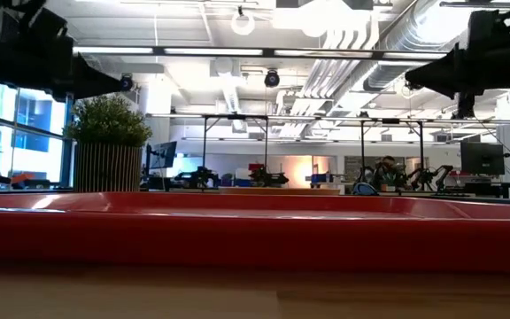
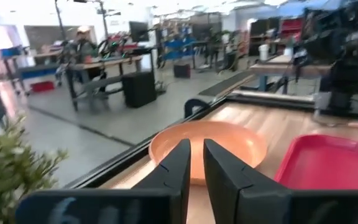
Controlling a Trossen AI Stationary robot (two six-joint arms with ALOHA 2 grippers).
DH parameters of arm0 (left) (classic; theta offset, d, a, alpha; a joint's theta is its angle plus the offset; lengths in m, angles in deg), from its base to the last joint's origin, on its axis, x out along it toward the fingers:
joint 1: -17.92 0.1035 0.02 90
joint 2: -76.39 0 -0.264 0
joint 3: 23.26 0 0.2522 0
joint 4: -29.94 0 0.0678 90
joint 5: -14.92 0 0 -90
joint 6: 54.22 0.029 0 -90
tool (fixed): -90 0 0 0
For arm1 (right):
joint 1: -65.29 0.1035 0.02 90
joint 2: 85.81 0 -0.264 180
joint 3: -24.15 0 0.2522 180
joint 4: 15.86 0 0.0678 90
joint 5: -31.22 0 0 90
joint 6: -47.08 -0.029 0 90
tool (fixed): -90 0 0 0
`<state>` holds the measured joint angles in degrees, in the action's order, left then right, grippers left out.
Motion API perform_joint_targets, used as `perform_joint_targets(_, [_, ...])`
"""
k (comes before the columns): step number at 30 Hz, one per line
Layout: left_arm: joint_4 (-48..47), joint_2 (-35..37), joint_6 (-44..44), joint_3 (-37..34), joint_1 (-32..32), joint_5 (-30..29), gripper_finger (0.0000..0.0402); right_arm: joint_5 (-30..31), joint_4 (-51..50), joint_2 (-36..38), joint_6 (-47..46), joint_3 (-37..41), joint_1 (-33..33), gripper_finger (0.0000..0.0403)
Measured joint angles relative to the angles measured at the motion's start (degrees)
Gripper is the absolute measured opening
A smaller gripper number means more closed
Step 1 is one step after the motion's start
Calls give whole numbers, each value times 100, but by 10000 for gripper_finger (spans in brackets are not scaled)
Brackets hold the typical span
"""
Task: Pick and place plate/cup/fork/spoon on tray
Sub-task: Put the orange plate on the red table tray
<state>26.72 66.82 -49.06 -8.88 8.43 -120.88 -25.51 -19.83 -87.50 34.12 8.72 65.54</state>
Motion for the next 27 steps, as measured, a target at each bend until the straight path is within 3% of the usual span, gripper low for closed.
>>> perform_joint_targets(3, [-499, -98, -116, 2, 60, -3, 45, 815, -3, -38, -584, -9, -1, 0])
perform_joint_targets(8, [-680, -119, 19, 2, 60, -283, 42, 507, -551, -332, -2024, 111, 17, 0])
perform_joint_targets(16, [-380, -119, 374, 2, 60, -302, 28, 402, 417, -1264, -1806, 109, 0, 0])
perform_joint_targets(22, [225, -119, 756, 2, 60, -322, 21, 150, 577, -1851, -1634, 109, -288, 3])
perform_joint_targets(27, [217, -133, 464, 2, 60, -141, 21, -393, 708, -2296, -1658, 111, -348, 45])
